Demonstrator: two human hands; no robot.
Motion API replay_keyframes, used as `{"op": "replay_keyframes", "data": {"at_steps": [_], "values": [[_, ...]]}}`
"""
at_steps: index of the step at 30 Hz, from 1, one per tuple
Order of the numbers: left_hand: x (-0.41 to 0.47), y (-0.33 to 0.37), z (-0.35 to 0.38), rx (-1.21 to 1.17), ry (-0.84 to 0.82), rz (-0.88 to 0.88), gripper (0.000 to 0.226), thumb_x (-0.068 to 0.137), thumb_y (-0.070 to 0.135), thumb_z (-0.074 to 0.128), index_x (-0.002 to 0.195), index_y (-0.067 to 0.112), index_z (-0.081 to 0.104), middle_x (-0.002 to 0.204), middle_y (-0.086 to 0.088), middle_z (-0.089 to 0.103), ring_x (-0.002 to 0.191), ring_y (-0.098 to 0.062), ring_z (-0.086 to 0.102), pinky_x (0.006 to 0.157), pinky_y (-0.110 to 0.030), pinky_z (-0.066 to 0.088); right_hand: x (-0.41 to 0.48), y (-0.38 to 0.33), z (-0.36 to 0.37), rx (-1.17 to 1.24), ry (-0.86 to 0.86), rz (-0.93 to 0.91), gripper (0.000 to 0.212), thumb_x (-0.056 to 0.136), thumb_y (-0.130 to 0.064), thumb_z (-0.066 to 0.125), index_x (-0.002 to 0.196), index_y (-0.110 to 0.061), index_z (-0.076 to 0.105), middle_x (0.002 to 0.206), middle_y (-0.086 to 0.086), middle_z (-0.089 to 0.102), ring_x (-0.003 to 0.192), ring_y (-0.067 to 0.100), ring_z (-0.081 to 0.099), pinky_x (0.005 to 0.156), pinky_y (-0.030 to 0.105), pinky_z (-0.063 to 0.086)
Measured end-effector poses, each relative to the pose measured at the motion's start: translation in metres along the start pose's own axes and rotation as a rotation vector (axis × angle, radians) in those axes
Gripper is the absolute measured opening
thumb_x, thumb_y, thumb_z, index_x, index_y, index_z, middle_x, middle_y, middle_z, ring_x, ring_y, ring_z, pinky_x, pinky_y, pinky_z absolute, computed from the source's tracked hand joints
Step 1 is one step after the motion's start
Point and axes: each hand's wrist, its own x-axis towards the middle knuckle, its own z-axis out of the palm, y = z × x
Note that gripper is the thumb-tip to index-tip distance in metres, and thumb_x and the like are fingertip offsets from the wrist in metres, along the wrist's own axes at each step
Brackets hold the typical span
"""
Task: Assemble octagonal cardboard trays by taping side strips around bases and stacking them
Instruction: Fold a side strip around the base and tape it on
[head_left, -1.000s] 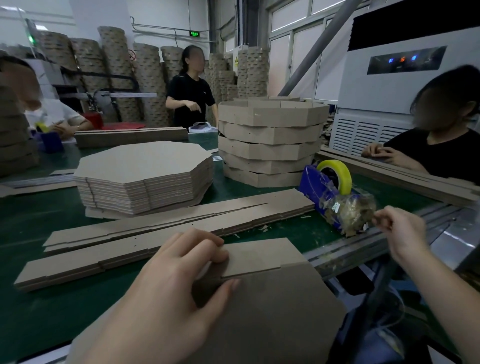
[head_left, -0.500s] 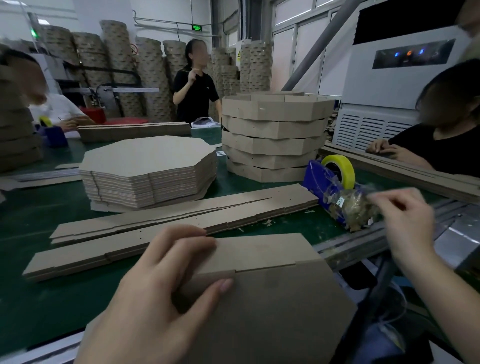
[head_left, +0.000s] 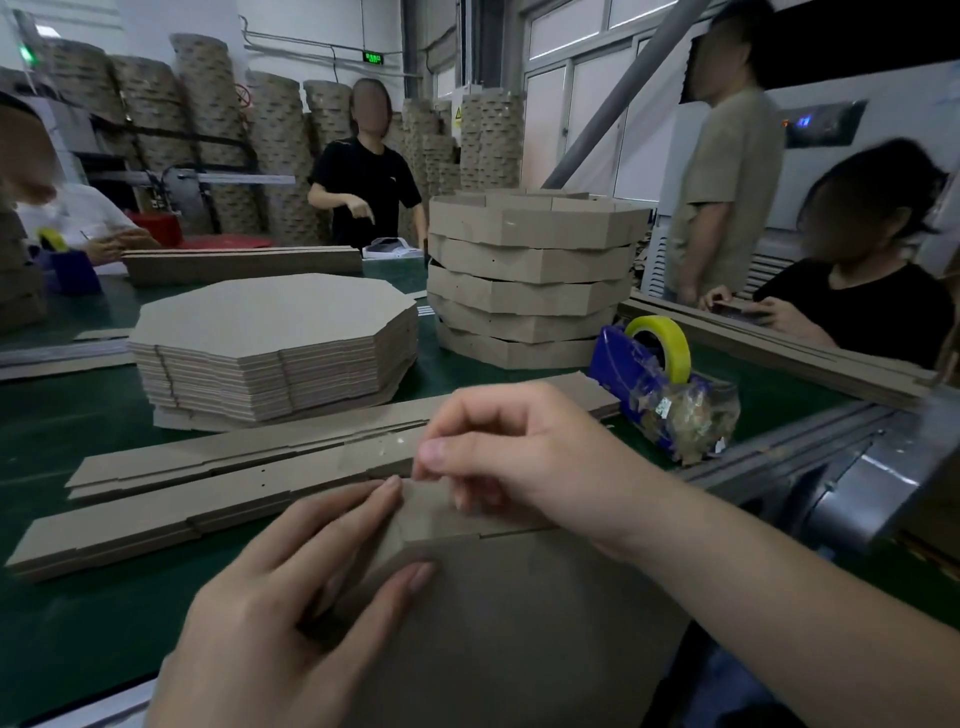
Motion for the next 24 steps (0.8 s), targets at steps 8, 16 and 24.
{"op": "replay_keyframes", "data": {"at_steps": [8, 16, 24], "values": [[0.005, 0.015, 0.006, -0.048, 0.108, -0.004, 0.044, 0.067, 0.057, 0.061, 0.103, 0.033, 0.073, 0.106, 0.022, 0.067, 0.101, 0.008, 0.060, 0.092, 0.000, 0.036, 0.010, -0.002, -0.003, -0.038, -0.091, 0.109, 0.013, 0.089, -0.015, 0.065, 0.078, -0.018, 0.070, 0.067, -0.006, 0.062, 0.058, 0.013, 0.045, 0.057, 0.026, 0.035], [0.008, 0.015, 0.007, -0.018, 0.140, 0.015, 0.043, 0.066, 0.051, 0.072, 0.100, 0.024, 0.075, 0.105, 0.015, 0.069, 0.098, -0.001, 0.065, 0.089, -0.016, 0.048, 0.013, -0.008, -0.008, -0.025, -0.136, 0.177, 0.018, 0.089, -0.008, 0.063, 0.073, -0.014, 0.070, 0.071, 0.007, 0.059, 0.055, 0.014, 0.041, 0.055, 0.026, 0.030], [0.007, 0.011, 0.009, -0.040, 0.192, 0.014, 0.041, 0.060, 0.048, 0.078, 0.086, 0.016, 0.075, 0.097, 0.011, 0.069, 0.091, 0.006, 0.061, 0.084, 0.000, 0.039, 0.018, -0.011, -0.009, -0.058, -0.157, 0.225, 0.025, 0.087, -0.008, 0.063, 0.065, -0.016, 0.070, 0.059, 0.001, 0.054, 0.053, 0.011, 0.038, 0.050, 0.022, 0.027]]}}
